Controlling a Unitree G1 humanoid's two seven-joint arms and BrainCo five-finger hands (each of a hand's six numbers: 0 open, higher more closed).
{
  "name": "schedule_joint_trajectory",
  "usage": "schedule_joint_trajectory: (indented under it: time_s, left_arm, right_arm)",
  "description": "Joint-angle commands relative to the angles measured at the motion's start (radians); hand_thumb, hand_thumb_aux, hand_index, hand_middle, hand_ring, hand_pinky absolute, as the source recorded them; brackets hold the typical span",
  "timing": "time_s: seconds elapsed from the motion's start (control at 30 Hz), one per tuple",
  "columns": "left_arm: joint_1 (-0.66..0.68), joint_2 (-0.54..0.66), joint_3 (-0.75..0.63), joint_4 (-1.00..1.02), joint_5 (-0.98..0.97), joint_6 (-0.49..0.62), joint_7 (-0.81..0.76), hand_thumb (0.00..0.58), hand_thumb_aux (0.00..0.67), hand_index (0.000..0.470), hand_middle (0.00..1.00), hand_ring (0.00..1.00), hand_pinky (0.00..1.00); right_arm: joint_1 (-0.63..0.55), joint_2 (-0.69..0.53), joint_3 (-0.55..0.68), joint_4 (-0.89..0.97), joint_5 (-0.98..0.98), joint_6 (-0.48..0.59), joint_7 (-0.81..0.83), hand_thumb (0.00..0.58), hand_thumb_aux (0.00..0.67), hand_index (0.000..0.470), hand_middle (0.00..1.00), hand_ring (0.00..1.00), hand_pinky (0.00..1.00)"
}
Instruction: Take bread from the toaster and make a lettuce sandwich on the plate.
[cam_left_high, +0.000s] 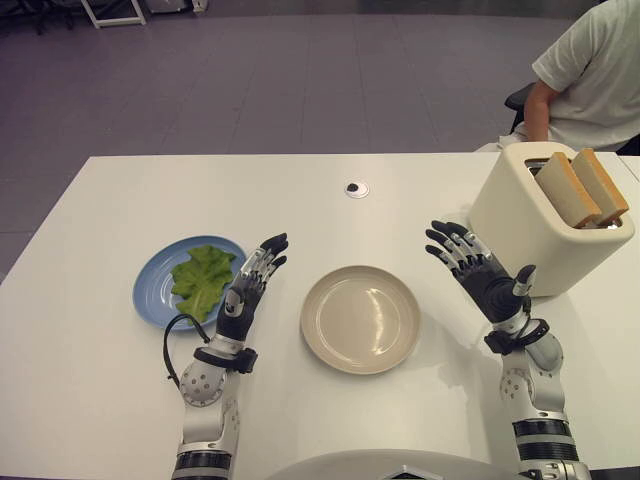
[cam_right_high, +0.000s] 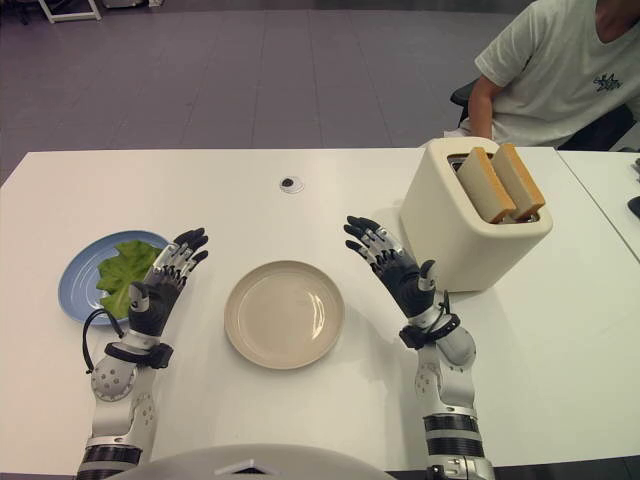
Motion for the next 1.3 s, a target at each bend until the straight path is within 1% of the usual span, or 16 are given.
schedule_joint_trajectory:
  time_s: [0.03,0.23,0.33,0.4,0.47,0.53,0.6,0.73,0.9,0.93,0.97,1.03,1.07,1.1,1.17,1.3]
  left_arm:
    - [0.011,0.001,-0.001,-0.002,0.006,0.007,0.001,0.000,0.000,0.000,0.00,0.00,0.00]
    - [0.011,-0.003,-0.008,0.003,0.007,0.001,-0.003,0.000,0.000,0.000,0.00,0.00,0.00]
    - [0.005,-0.010,-0.015,0.017,0.015,-0.003,-0.002,0.000,0.000,0.000,0.00,0.00,0.00]
    - [-0.002,-0.015,-0.021,0.028,0.022,-0.006,-0.002,0.000,0.000,0.000,0.00,0.00,0.00]
    - [-0.002,-0.023,-0.029,0.029,0.032,-0.010,0.002,0.000,0.000,0.000,0.00,0.00,0.00]
    - [-0.001,-0.031,-0.039,0.028,0.044,-0.014,0.009,0.000,0.000,0.000,0.00,0.00,0.00]
    - [-0.003,-0.037,-0.046,0.027,0.052,-0.013,0.012,0.000,0.000,0.000,0.00,0.00,0.00]
    - [-0.006,-0.042,-0.057,0.025,0.058,-0.011,0.013,0.000,0.000,0.000,0.00,0.00,0.00]
    - [-0.005,-0.044,-0.062,0.028,0.062,-0.013,0.018,0.000,0.000,0.000,0.00,0.00,0.00]
    - [-0.007,-0.043,-0.063,0.030,0.062,-0.013,0.018,0.000,0.000,0.000,0.00,0.00,0.00]
    - [-0.007,-0.042,-0.064,0.032,0.061,-0.014,0.019,0.000,0.000,0.000,0.00,0.00,0.00]
    - [-0.007,-0.042,-0.065,0.034,0.062,-0.016,0.021,0.000,0.000,0.000,0.00,0.00,0.00]
    - [-0.009,-0.041,-0.064,0.036,0.061,-0.016,0.020,0.000,0.000,0.000,0.00,0.00,0.00]
    - [-0.010,-0.040,-0.065,0.038,0.061,-0.016,0.020,0.000,0.000,0.000,0.00,0.00,0.00]
    - [-0.012,-0.038,-0.064,0.040,0.060,-0.016,0.020,0.000,0.000,0.000,0.00,0.00,0.00]
    - [-0.014,-0.036,-0.062,0.044,0.057,-0.017,0.019,0.000,0.000,0.000,0.00,0.00,0.00]
  right_arm:
    - [0.004,0.007,0.000,0.002,-0.008,-0.006,-0.003,0.000,0.000,0.000,0.00,0.00,0.00]
    - [0.003,0.007,0.004,0.003,-0.035,-0.047,-0.010,0.000,0.000,0.000,0.00,0.00,0.00]
    - [0.038,-0.048,-0.017,-0.196,-0.142,-0.074,-0.071,0.000,0.000,0.000,0.00,0.00,0.00]
    - [0.038,-0.148,-0.129,-0.435,-0.172,0.020,-0.150,0.000,0.000,0.000,0.00,0.00,0.00]
    - [0.001,-0.272,-0.299,-0.525,-0.220,0.123,-0.231,0.000,0.000,0.000,0.00,0.00,0.00]
    - [-0.049,-0.397,-0.434,-0.428,-0.397,0.157,-0.329,0.000,0.000,0.000,0.00,0.00,0.00]
    - [-0.086,-0.490,-0.479,-0.264,-0.521,0.177,-0.409,0.000,0.000,0.000,0.00,0.00,0.00]
    - [-0.155,-0.615,-0.472,0.042,-0.665,0.139,-0.541,0.000,0.000,0.000,0.00,0.00,0.00]
    - [-0.224,-0.644,-0.384,0.275,-0.682,0.062,-0.584,0.000,0.000,0.000,0.00,0.00,0.00]
    - [-0.231,-0.646,-0.367,0.306,-0.686,0.048,-0.592,0.413,0.310,0.217,0.00,0.00,0.00]
    - [-0.240,-0.645,-0.352,0.334,-0.683,0.036,-0.594,0.580,0.670,0.470,0.00,0.00,0.00]
    - [-0.250,-0.644,-0.331,0.370,-0.672,0.016,-0.594,0.579,0.641,0.450,0.00,0.00,0.00]
    - [-0.253,-0.643,-0.322,0.384,-0.668,0.008,-0.596,0.556,0.533,0.374,0.00,0.00,0.00]
    - [-0.254,-0.642,-0.314,0.397,-0.667,0.001,-0.598,0.546,0.507,0.356,0.00,0.00,0.00]
    - [-0.259,-0.638,-0.298,0.425,-0.664,-0.010,-0.603,0.545,0.504,0.354,0.00,0.00,0.00]
    - [-0.265,-0.627,-0.265,0.480,-0.664,-0.027,-0.615,0.493,0.410,0.288,0.00,0.00,0.00]
